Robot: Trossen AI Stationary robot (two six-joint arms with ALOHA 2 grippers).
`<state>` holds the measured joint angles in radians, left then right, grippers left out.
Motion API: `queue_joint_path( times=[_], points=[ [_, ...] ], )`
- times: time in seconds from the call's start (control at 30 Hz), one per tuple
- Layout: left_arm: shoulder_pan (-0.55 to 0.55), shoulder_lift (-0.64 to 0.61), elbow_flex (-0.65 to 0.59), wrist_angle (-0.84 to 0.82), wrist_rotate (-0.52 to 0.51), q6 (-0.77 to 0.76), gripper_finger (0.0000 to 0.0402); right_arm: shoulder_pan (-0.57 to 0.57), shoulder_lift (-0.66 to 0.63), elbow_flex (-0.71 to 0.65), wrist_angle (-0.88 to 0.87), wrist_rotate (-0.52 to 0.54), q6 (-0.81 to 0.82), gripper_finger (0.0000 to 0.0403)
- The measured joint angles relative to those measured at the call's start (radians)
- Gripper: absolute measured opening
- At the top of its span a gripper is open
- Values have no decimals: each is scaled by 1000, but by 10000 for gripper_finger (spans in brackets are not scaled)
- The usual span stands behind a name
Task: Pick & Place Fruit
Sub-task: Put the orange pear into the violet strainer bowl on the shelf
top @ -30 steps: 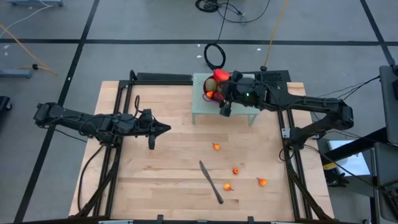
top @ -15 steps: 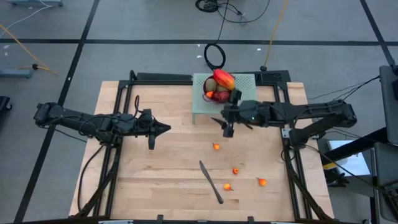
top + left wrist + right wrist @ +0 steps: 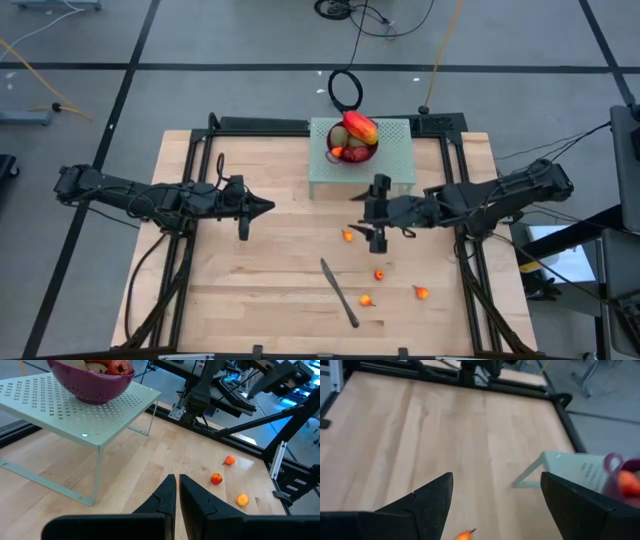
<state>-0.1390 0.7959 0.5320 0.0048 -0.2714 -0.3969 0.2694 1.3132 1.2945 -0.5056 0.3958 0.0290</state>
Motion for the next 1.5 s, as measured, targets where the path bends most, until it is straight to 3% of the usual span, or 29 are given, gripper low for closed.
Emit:
queue_joint_path(
  times=[0.73,1.2,1.5],
  points=[
    [0,0,0,0,0,28,21,144,0,0,-129,-11,311,253],
    [0,0,0,-1,0,28,21,135,1,-108,-50,-62,337,253],
    [0,0,0,-1,0,27,21,50,47,-194,25,-138,342,253]
  ],
)
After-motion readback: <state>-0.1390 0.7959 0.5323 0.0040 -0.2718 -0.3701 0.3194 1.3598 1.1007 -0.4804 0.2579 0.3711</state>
